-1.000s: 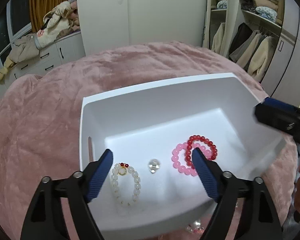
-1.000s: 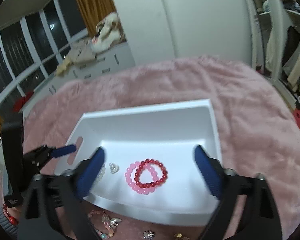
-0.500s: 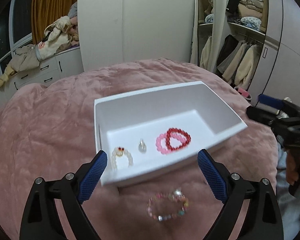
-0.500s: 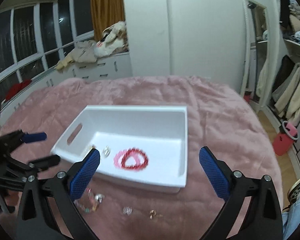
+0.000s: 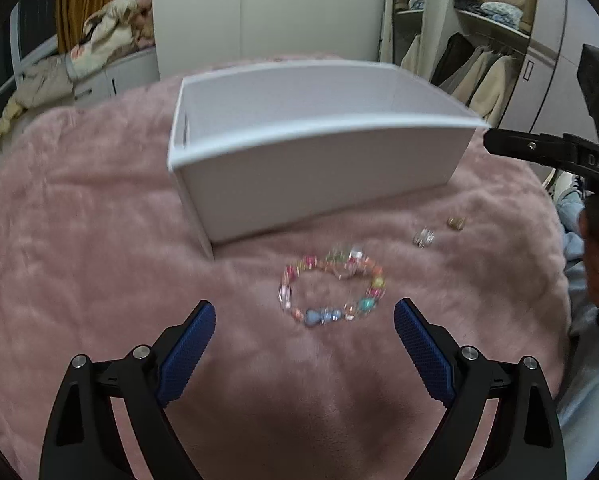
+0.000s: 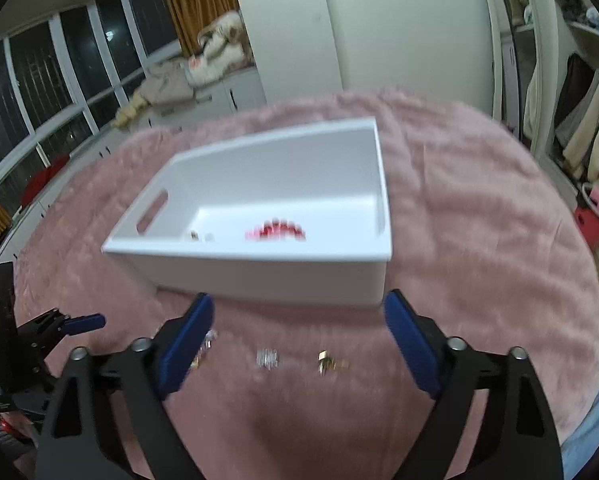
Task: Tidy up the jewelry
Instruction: 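Move both tools back to the small trinkets on the bed, then grasp the clear crystal pendant with the left tool while the right tool grasps the gold ring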
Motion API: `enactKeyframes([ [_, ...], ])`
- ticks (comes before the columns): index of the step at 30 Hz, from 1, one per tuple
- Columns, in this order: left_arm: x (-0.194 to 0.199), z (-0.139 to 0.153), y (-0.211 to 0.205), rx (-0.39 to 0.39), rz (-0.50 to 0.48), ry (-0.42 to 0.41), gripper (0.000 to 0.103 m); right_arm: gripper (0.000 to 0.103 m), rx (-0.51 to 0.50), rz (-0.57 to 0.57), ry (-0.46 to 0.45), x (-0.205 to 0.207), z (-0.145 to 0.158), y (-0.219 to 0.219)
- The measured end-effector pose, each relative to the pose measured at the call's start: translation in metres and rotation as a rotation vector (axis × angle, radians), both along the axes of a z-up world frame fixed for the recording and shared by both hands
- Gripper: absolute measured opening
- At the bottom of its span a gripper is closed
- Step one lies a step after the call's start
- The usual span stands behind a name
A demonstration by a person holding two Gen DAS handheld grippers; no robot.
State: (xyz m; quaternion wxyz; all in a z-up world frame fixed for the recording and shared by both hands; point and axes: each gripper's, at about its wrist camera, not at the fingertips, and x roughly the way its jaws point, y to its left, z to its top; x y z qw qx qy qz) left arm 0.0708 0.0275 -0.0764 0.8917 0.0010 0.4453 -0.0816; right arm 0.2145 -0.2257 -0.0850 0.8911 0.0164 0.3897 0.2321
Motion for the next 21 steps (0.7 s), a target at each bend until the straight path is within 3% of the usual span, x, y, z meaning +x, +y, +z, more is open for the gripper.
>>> enactKeyframes([
  [3,0.004,-0.013,-0.003,-0.004,0.005,0.025,0.085,0.076,-0.061,-0.002,0.089,0.003,-0.017,0.006],
  [4,0.006,-0.016,-0.003,-0.007,0.007,0.032,0.083,0.069,-0.070,-0.003,0.127,0.005,-0.024,0.008],
  [6,0.010,-0.024,-0.003,-0.020,0.011,0.054,0.071,0.068,-0.083,-0.012,0.196,0.010,-0.038,0.007],
  [12,0.024,-0.038,0.002,-0.047,0.063,0.072,0.067,0.067,-0.151,-0.014,0.282,0.019,-0.062,0.015],
  [14,0.028,-0.039,0.001,-0.047,0.073,0.072,0.064,0.060,-0.189,-0.030,0.330,0.024,-0.076,0.017],
  [16,0.032,-0.041,0.000,-0.035,0.080,0.077,0.053,0.058,-0.199,-0.025,0.331,0.025,-0.078,0.019],
  [18,0.035,-0.040,0.000,-0.035,0.089,0.084,0.032,0.045,-0.205,-0.025,0.327,0.026,-0.077,0.020],
  [20,0.036,-0.040,0.000,-0.026,0.107,0.096,0.016,0.025,-0.194,-0.020,0.330,0.026,-0.076,0.020],
  [21,0.037,-0.041,0.000,-0.036,0.113,0.104,0.014,0.025,-0.179,-0.018,0.334,0.025,-0.074,0.018],
])
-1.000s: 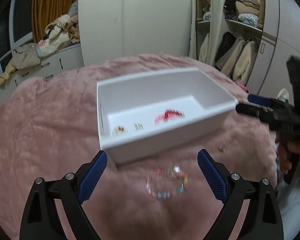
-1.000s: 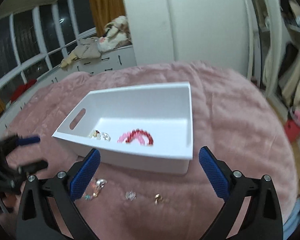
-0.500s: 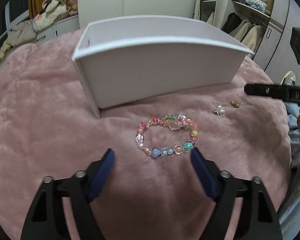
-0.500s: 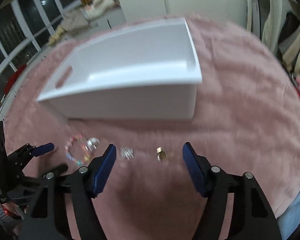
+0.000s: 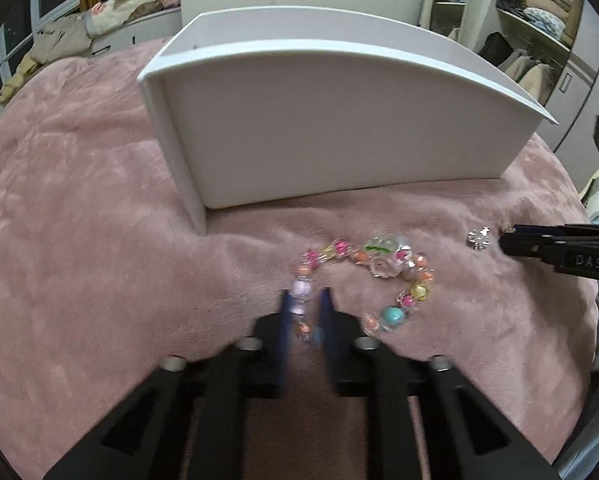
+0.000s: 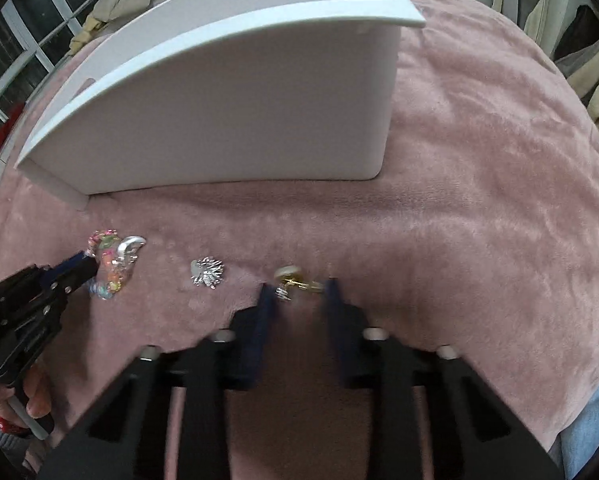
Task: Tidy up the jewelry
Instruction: 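Grasp the clear crystal pendant with the left tool while the right tool grasps the gold ring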
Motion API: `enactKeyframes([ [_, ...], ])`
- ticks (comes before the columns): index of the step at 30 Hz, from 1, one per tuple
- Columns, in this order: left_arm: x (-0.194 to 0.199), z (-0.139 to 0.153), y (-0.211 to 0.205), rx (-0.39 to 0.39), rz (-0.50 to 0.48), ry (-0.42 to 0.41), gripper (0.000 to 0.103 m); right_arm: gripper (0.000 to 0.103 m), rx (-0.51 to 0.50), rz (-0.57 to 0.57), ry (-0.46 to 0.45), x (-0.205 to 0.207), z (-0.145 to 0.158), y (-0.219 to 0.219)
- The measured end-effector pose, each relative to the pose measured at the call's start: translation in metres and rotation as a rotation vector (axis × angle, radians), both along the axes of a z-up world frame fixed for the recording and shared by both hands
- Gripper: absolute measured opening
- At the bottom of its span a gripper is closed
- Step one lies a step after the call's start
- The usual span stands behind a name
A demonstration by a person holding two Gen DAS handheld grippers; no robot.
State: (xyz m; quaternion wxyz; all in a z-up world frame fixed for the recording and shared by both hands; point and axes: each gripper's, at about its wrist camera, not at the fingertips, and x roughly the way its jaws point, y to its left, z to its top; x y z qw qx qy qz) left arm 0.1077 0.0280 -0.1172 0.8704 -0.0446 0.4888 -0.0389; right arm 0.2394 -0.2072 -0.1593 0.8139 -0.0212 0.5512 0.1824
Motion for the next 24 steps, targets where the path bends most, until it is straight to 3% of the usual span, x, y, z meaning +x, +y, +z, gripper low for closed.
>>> enactKeyframes([
  [3,-0.002,0.002,0.005,-0.038,0.011,0.003,0.014,0.025,0.014,0.003,-0.009,-0.005,0.005,0.000],
  [12,-0.014,0.024,0.001,-0.056,-0.016,-0.045,0.014,0.025,0.044,0.011,-0.063,-0.017,0.022,0.000],
  [24,-0.028,0.084,-0.002,-0.077,-0.061,-0.142,0.012,0.025,0.129,-0.016,-0.130,-0.027,0.037,-0.025],
])
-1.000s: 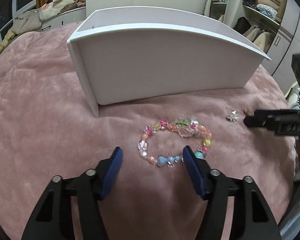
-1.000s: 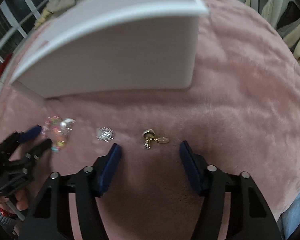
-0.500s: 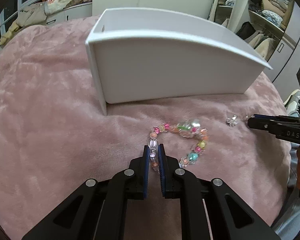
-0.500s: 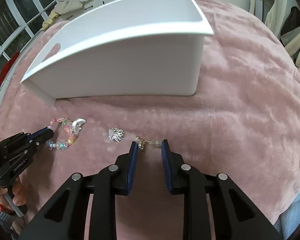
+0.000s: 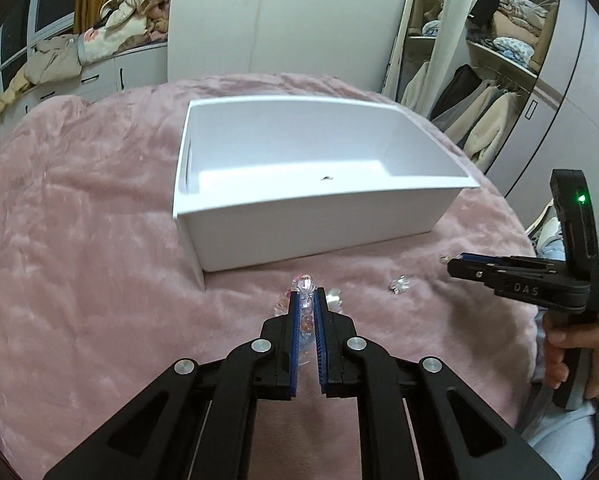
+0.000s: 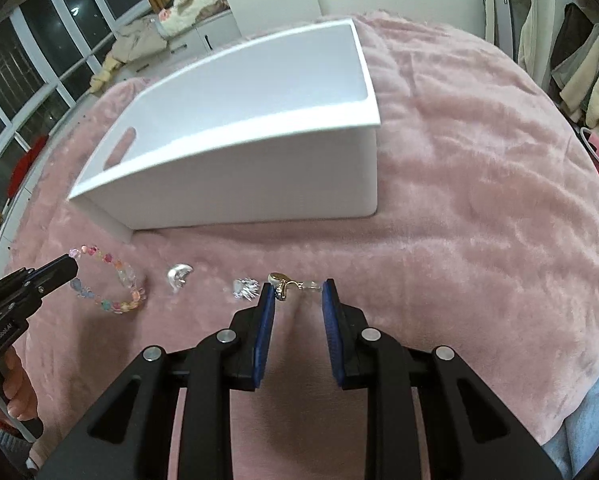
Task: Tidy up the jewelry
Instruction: 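Grasp the clear crystal pendant with the left tool while the right tool grasps the gold ring, then carry the crystal pendant and gold ring over the white box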
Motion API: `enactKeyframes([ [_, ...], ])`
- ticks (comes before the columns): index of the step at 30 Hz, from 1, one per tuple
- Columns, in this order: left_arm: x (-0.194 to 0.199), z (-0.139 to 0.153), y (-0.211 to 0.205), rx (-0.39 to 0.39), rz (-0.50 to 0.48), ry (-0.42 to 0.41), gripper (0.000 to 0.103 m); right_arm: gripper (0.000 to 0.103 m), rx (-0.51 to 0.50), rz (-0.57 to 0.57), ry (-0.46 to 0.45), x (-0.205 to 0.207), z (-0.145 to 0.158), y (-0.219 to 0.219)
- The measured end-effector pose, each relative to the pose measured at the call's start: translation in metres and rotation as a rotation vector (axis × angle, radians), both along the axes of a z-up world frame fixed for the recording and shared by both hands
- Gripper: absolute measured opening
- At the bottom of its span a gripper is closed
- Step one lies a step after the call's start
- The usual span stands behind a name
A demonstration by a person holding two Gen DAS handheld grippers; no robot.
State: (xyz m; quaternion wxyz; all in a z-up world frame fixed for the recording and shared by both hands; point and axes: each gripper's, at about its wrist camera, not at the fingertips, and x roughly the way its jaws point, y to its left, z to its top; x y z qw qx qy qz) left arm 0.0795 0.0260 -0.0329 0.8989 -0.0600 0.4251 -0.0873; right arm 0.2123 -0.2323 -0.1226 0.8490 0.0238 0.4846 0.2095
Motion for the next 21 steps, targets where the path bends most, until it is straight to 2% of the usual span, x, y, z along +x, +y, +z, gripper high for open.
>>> enactKeyframes([
  [9,-0.002,0.030,-0.007,0.004,-0.040,-0.049,0.012,0.025,0.023,0.036,-0.152,-0.014,0.030,0.008],
  [21,0.011,0.069,-0.012,0.006,-0.079,-0.121,0.012,0.025,0.046,0.026,-0.269,-0.018,0.050,0.007],
])
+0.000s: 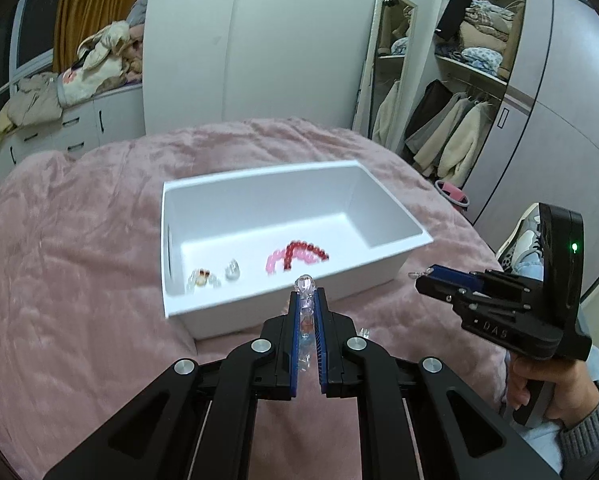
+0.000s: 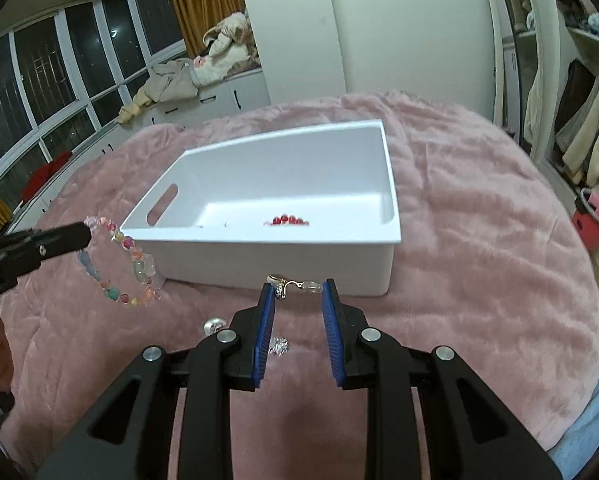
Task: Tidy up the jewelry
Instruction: 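Carry the crystal pendant and gold ring over the white box, then lower both items into the box and open both tools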
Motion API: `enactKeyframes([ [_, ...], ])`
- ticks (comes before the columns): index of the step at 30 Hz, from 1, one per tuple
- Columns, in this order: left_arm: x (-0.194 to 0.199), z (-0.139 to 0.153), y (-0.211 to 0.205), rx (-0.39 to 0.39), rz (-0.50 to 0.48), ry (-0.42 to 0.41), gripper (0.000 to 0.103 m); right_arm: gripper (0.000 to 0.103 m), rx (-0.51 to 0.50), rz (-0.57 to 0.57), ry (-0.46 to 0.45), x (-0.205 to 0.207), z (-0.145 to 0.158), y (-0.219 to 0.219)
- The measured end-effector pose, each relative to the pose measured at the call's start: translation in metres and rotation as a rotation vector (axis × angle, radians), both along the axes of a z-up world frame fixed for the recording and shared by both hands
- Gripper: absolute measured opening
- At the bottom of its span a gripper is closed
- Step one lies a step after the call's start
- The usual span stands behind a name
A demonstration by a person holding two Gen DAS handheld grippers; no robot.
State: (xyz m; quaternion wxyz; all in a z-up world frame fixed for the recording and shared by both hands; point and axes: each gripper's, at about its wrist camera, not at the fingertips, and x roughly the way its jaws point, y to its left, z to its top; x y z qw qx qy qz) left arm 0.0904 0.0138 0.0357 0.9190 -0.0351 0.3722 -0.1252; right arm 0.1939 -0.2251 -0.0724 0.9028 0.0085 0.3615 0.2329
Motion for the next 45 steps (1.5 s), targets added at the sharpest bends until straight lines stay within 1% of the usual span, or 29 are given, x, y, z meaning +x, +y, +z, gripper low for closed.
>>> enactKeyframes([
  [4,0.008,0.012,-0.004,0.012,-0.016,-0.031,0.012,0.025,0.015,-0.015,-0.050,0.000,0.010,-0.002],
  [10,0.018,0.027,-0.011,0.023,-0.024,-0.074,0.012,0.025,0.035,-0.039,-0.075,0.012,0.015,-0.005],
  [14,0.028,0.029,-0.011,0.032,-0.012,-0.086,0.012,0.025,0.049,-0.041,-0.074,0.021,0.015,-0.003],
  [18,0.039,0.028,-0.010,0.036,0.001,-0.090,0.012,0.025,0.032,-0.046,-0.082,0.030,0.014,0.002],
  [21,0.049,0.024,-0.009,0.056,0.017,-0.091,0.012,0.025,0.030,-0.050,-0.090,0.034,0.013,0.004],
  [28,0.074,0.006,0.003,0.071,0.051,-0.055,0.012,0.025,0.003,-0.029,-0.096,0.047,0.011,0.019],
  [35,0.096,-0.027,0.010,0.106,0.088,0.012,0.012,0.025,-0.016,-0.011,-0.096,0.069,0.011,0.034],
  [39,0.109,-0.045,0.016,0.123,0.117,0.050,0.012,0.025,-0.031,0.011,-0.085,0.084,0.007,0.046],
  [43,0.118,-0.061,0.023,0.122,0.139,0.086,0.012,0.025,-0.043,0.037,-0.079,0.093,0.003,0.055],
  [45,0.124,-0.069,0.025,0.138,0.153,0.102,0.012,0.025,-0.061,0.052,-0.071,0.099,0.000,0.060],
])
